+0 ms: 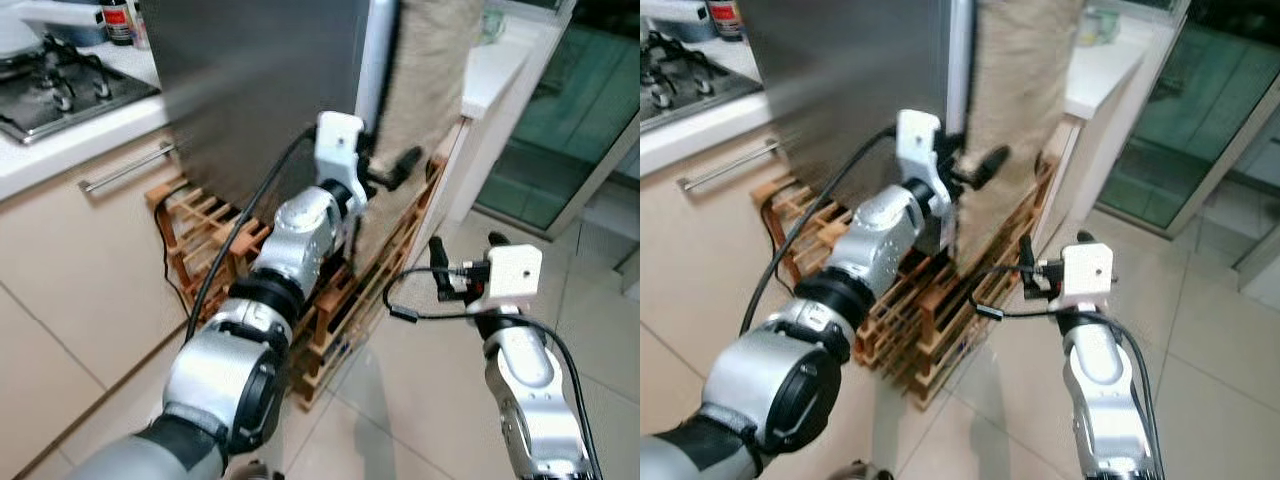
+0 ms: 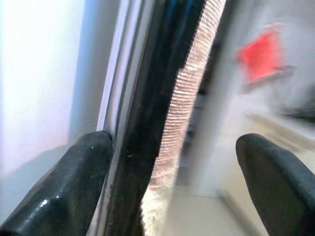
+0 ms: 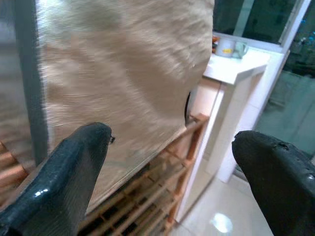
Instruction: Restocking fridge
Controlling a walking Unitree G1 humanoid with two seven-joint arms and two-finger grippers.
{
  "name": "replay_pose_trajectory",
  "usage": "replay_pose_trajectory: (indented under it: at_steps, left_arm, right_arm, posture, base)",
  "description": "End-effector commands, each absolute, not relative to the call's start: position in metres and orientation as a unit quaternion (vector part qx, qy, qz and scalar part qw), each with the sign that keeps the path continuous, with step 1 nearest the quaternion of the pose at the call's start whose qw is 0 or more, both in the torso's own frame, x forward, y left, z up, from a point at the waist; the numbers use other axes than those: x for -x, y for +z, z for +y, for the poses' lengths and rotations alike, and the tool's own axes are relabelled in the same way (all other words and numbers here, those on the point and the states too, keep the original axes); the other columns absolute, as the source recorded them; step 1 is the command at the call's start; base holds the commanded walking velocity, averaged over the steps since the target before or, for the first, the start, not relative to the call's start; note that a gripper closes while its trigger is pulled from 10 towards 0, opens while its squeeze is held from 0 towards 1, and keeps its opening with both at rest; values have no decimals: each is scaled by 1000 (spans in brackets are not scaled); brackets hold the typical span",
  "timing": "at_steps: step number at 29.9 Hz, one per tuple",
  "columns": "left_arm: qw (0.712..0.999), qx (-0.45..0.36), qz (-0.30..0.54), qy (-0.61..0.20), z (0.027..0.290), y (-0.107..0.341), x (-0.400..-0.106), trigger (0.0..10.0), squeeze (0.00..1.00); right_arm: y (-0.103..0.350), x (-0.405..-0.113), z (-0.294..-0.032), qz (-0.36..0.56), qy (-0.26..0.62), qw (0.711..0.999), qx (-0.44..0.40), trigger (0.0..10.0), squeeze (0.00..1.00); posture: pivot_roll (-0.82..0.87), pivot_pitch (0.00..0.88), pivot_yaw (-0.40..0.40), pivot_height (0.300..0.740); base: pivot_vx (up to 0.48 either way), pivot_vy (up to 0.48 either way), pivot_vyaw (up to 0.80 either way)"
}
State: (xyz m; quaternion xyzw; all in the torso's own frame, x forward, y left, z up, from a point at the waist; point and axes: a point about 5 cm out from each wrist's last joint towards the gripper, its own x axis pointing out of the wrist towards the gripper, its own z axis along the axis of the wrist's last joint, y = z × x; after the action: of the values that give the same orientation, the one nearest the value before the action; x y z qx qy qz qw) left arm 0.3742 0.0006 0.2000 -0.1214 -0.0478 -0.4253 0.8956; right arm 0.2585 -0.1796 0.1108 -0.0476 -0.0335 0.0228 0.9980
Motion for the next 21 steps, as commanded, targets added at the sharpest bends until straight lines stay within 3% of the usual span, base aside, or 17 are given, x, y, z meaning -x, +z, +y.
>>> replay_pose_trajectory:
  at_steps: [1, 2, 3, 5, 10, 11, 14, 17, 18, 20, 21]
  left_arm:
    - [803, 176, -105, -560, -83, 247, -334, 10000, 0]
    - [744, 198, -121, -626, -103, 263, -313, 10000, 0]
    - [744, 198, -121, -626, -103, 263, -313, 10000, 0]
    - [702, 206, -132, -669, -112, 272, -297, 10000, 0]
    - [707, 220, -136, -658, -97, 274, -304, 10000, 0]
    - [713, 225, -137, -650, -87, 273, -309, 10000, 0]
    - [767, 202, -139, -593, -26, 252, -331, 10000, 0]
    - [856, 160, -119, -478, 55, 218, -349, 10000, 0]
    - [856, 160, -119, -478, 55, 218, -349, 10000, 0]
    - [900, 131, -124, -396, 95, 208, -353, 10000, 0]
    - [900, 131, -124, -396, 95, 208, -353, 10000, 0]
  right_arm:
    - [110, -254, -189, -27, 13, 998, 51, 10000, 922]
    - [106, -252, -189, -21, 14, 998, 54, 10000, 918]
    - [106, -252, -189, -21, 14, 998, 54, 10000, 918]
    - [105, -252, -186, -16, 21, 998, 55, 10000, 918]
    - [105, -253, -184, -15, 25, 998, 52, 10000, 914]
    - [105, -253, -183, -15, 26, 998, 51, 10000, 914]
    - [106, -255, -178, -20, 25, 999, 42, 10000, 910]
    - [110, -259, -177, -27, 25, 999, 36, 10000, 910]
    - [110, -259, -177, -27, 25, 999, 36, 10000, 910]
    - [110, -261, -176, -27, 26, 999, 36, 10000, 910]
    - [110, -261, -176, -27, 26, 999, 36, 10000, 910]
  posture:
    - [-159, 0, -11, 740]
    - [-159, 0, -13, 740]
    - [-159, 0, -13, 740]
    - [-163, 0, -11, 740]
    - [-158, 0, -11, 740]
    - [-154, 0, -10, 740]
    - [-138, 0, -3, 740]
    - [-108, 0, -5, 740]
    - [-108, 0, -5, 740]
    - [-82, 0, -10, 740]
    - [-82, 0, -10, 740]
  base:
    - [0, 0, 0]
    - [0, 0, 0]
    - [0, 0, 0]
    - [0, 0, 0]
    - [0, 0, 0]
    - [0, 0, 0]
    - [0, 0, 0]
    - [0, 0, 0]
    - [0, 0, 0]
    - [0, 0, 0]
    - [0, 0, 0]
